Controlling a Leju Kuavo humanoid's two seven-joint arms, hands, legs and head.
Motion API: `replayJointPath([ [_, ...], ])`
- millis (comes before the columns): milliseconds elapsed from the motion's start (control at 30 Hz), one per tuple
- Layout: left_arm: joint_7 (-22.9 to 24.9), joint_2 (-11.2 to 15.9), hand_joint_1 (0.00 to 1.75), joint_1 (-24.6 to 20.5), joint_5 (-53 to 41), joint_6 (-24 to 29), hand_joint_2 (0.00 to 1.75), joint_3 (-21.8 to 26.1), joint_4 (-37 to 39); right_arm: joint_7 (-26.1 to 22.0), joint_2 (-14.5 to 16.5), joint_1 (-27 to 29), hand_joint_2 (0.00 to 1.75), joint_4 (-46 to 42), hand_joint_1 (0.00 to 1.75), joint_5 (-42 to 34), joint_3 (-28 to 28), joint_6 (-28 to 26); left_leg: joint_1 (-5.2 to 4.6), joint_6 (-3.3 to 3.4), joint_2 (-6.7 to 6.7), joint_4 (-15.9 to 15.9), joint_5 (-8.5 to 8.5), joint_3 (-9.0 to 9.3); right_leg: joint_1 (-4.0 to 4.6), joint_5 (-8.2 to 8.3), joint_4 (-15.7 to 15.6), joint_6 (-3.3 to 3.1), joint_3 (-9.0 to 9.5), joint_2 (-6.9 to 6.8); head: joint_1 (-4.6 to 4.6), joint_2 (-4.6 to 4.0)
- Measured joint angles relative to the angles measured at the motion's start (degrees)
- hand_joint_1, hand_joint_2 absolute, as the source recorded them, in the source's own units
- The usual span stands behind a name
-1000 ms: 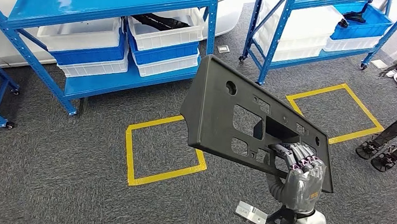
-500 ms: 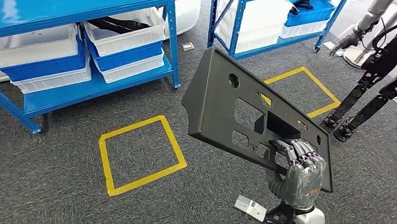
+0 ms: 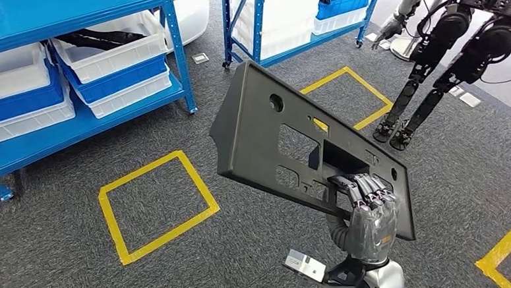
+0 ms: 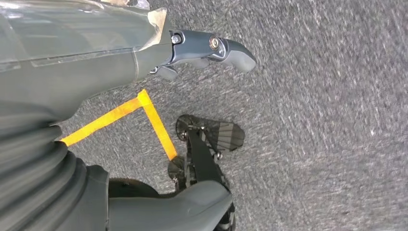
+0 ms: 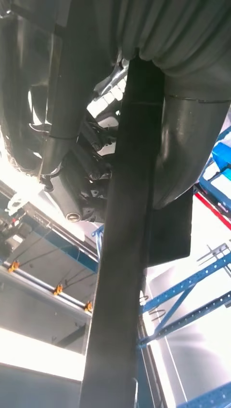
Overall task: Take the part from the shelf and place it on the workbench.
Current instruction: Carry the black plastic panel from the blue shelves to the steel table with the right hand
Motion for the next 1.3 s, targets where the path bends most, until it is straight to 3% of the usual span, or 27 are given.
replayJointPath([
  [33, 0.26, -0.03, 0.0, -0.05, 0.1, 0.33, 1.75, 0.12, 0.0, -0.05, -0.09, -0.04, 1.75, 0.08, 1.75, 0.16, 0.11, 0.0, 0.1, -0.33, 0.23, 0.02, -0.04, 0.01, -0.28, 0.2, -0.04, -0.4, -0.06, 0.69, -0.02, 0.0],
  [100, 0.97, -0.14, 0.0, -0.1, 0.38, 1.31, 1.75, 0.42, 0.01, -0.45, -0.19, -0.01, 1.75, 0.11, 1.75, 0.61, 0.15, 0.0, 0.44, -0.98, -2.18, 1.91, -1.78, -0.64, -0.79, 0.66, -0.2, -1.23, -0.07, 1.87, -0.14, 0.0],
  [167, 1.62, -0.21, 0.0, 0.04, 0.76, 2.52, 1.75, 0.79, 0.01, -1.1, -0.13, 0.03, 1.75, 0.11, 1.75, 1.22, 0.14, 0.0, 0.69, -1.37, -5.95, 8.37, -5.86, -3.27, -0.96, 1.01, -0.26, -1.85, -0.16, 3.06, -0.35, 0.0],
  [233, 2.13, -0.2, 0.0, 0.29, 1.04, 3.35, 1.75, 1.17, 0.01, -1.61, -0.07, 0.24, 1.75, 0.11, 1.75, 1.7, 0.09, 0.0, 0.72, -1.42, -7.17, 15.76, -8.98, -6.52, -0.74, 1.17, -0.23, -2.11, -0.42, 4.44, -0.42, 0.0],
  [267, 2.32, -0.18, 0.0, 0.38, 1.14, 3.65, 1.75, 1.34, 0.01, -1.78, -0.07, 0.39, 1.75, 0.11, 1.75, 1.92, 0.08, 0.0, 0.74, -1.37, -7.3, 17.17, -8.99, -7.17, -0.66, 1.24, -0.18, -2.18, -0.49, 5.24, -0.43, 0.0],
  [300, 2.5, -0.17, 0.0, 0.43, 1.28, 3.9, 1.75, 1.49, 0.01, -1.9, -0.07, 0.52, 1.75, 0.11, 1.75, 2.14, 0.08, 0.0, 0.77, -1.28, -7.39, 16.2, -7.81, -6.7, -0.61, 1.28, -0.11, -2.19, -0.52, 6.06, -0.43, 0.0],
  [333, 2.82, -0.15, 0.0, 0.42, 1.45, 4.3, 1.75, 1.68, 0.01, -1.97, -0.07, 0.59, 1.75, 0.11, 1.75, 2.48, 0.07, 0.0, 0.84, -1.15, -7.71, 13.01, -5.74, -5.15, -0.6, 1.3, 0.01, -2.17, -0.51, 6.9, -0.44, 0.0],
  [400, 3.68, -0.07, 0.0, 0.37, 1.87, 5.14, 1.75, 2.12, 0.01, -1.9, -0.05, 0.53, 1.75, 0.11, 1.75, 3.35, 0.05, 0.0, 1.15, -0.86, -10.51, 4.91, -2.28, -1.29, -0.46, 1.35, 0.39, -2.02, -0.68, 8.42, -0.41, 0.0],
  [467, 4.23, 0.04, 0.0, 0.35, 2.16, 5.38, 1.75, 2.53, 0.01, -1.61, -0.04, 0.33, 1.75, 0.08, 1.75, 4.06, 0.05, 0.0, 1.22, -0.68, -12.66, 1.16, -1.45, 0.38, -0.42, 1.6, 0.64, -1.46, -1.35, 9.77, -0.41, 0.0],
  [533, 4.1, 0.07, 0.0, 0.28, 2.23, 4.96, 1.75, 2.76, 0.01, -1.25, -0.04, 0.19, 1.75, 0.0, 1.75, 4.36, 0.07, 0.0, 0.94, -0.28, -11.68, 0.86, -1.31, 0.37, -0.48, 2.05, 0.5, -0.51, -2.21, 11.17, -0.44, 0.0],
  [567, 3.88, 0.02, 0.0, 0.19, 2.23, 4.64, 1.75, 2.81, 0.0, -1.1, -0.06, 0.18, 1.75, -0.05, 1.75, 4.42, 0.08, 0.0, 0.89, 0.12, -10.88, 0.51, -1.02, 0.43, -0.46, 2.04, 0.75, -0.18, -2.65, 10.91, -0.43, 0.0],
  [633, 3.12, -0.07, 0.0, 0.13, 2.25, 3.55, 1.75, 2.87, 0.0, -0.87, -0.09, -0.01, 1.75, -0.16, 1.75, 4.57, 0.16, 0.0, 0.94, 0.98, -8.98, -0.3, -0.46, 0.55, -0.26, 0.4, 4.03, -0.16, -4.71, 7.88, -0.06, 0.0],
  [700, 2.01, -0.09, 0.0, 0.24, 2.29, 2.2, 1.75, 2.99, 0.0, -0.68, -0.15, -0.26, 1.75, -0.22, 1.75, 4.74, 0.38, 0.0, 0.76, 1.34, -7.02, -0.5, -0.3, 0.47, -0.41, -2.94, 11.46, -0.42, -8.31, 4.41, 0.36, 0.01],
  [767, 0.96, -0.17, 0.0, 0.27, 2.41, 1.54, 1.75, 3.14, 0.0, -0.47, -0.35, -0.3, 1.75, -0.2, 1.75, 4.99, 0.72, 0.0, 0.58, 1.33, -5.05, -0.45, -0.32, 0.4, -0.7, -4.76, 16.93, 0.05, -10.67, 3.6, 0.45, 0.01],
  [800, 0.48, -0.26, 0.0, 0.24, 2.54, 1.47, 1.75, 3.2, 0.0, -0.36, -0.48, -0.29, 1.75, -0.2, 1.75, 5.17, 0.92, 0.0, 0.56, 1.3, -4.15, -0.44, -0.34, 0.4, -0.82, -4.42, 16.56, 0.55, -10.18, 3.4, 0.47, 0.0],
  [833, -0.01, -0.39, 0.0, 0.2, 2.74, 1.49, 1.75, 3.28, 0.0, -0.27, -0.62, -0.27, 1.75, -0.2, 1.75, 5.34, 1.09, 0.0, 0.56, 1.22, -3.32, -0.42, -0.38, 0.44, -0.96, -3.29, 13.68, 1.13, -8.38, 2.96, 0.48, 0.0],
  [900, -0.91, -0.7, 0.0, 0.09, 3.21, 1.66, 1.75, 3.48, -0.01, -0.27, -0.85, -0.18, 1.75, -0.24, 1.75, 5.43, 1.32, 0.0, 0.39, 0.85, -2.0, -0.31, -0.59, 0.66, -1.06, -0.67, 5.02, 1.8, -3.35, 0.56, 0.49, 0.0],
  [967, -1.62, -0.92, 0.0, 0.02, 3.55, 1.86, 1.75, 3.66, -0.02, -1.31, -1.05, 0.28, 1.75, -0.43, 1.75, 4.83, 1.29, 0.0, 0.08, 0.22, -0.97, -0.17, -0.89, 0.9, -0.75, 0.53, 0.43, 1.28, -0.92, -0.95, 0.41, 0.0],
  [1033, -2.3, -1.11, 0.0, -0.03, 3.88, 1.94, 1.75, 3.8, -0.02, -3.43, -1.15, 1.26, 1.75, -0.68, 1.75, 3.8, 0.93, -0.01, 0.05, -0.41, 0.09, -0.26, -1.03, 1.15, -0.44, 0.73, 0.17, 0.4, -1.04, 0.07, 0.34, 0.0],
  [1067, -2.6, -1.22, 0.0, -0.08, 4.11, 1.95, 1.75, 3.85, -0.02, -4.51, -1.17, 1.83, 1.75, -0.8, 1.75, 3.32, 0.67, -0.01, 0.24, -0.77, -0.08, -0.12, -1.28, 1.18, -0.71, 0.88, 0.1, 0.04, -1.05, 0.75, 0.32, 0.0],
  [1133, -2.94, -1.4, 0.0, -0.11, 4.44, 2.03, 1.75, 4.01, -0.01, -5.96, -1.14, 2.56, 1.75, -1.04, 1.75, 2.58, 0.21, -0.02, 0.63, -1.34, -2.84, 2.51, -3.48, 0.23, -1.23, 1.24, -0.06, -0.89, -1.02, 2.01, 0.14, 0.0],
  [1200, -3.0, -1.47, 0.0, 0.05, 4.71, 2.23, 1.75, 4.38, 0.0, -6.98, -1.06, 2.82, 1.75, -1.14, 1.75, 1.82, -0.14, -0.02, 0.82, -1.52, -6.32, 10.03, -7.8, -2.98, -1.21, 1.45, -0.08, -1.55, -1.11, 3.3, -0.11, 0.0],
  [1233, -3.01, -1.48, 0.0, 0.16, 4.77, 2.33, 1.75, 4.58, 0.0, -7.4, -1.02, 2.91, 1.75, -1.1, 1.75, 1.51, -0.31, -0.02, 0.83, -1.52, -7.02, 14.1, -9.53, -4.85, -1.04, 1.5, -0.07, -1.71, -1.18, 4.04, -0.17, 0.0],
  [1267, -3.01, -1.49, 0.0, 0.26, 4.82, 2.44, 1.75, 4.73, 0.0, -7.76, -1.01, 3.02, 1.75, -1.03, 1.75, 1.27, -0.49, -0.02, 0.83, -1.49, -7.27, 16.77, -10.23, -6.17, -0.91, 1.54, -0.05, -1.76, -1.23, 4.84, -0.18, 0.0],
  [1300, -3.01, -1.49, 0.0, 0.32, 4.82, 2.5, 1.75, 4.8, 0.0, -8.03, -1.0, 3.12, 1.75, -0.96, 1.75, 1.12, -0.66, -0.02, 0.84, -1.39, -7.34, 17.13, -9.62, -6.47, -0.82, 1.57, -0.02, -1.78, -1.24, 5.66, -0.18, 0.0],
])
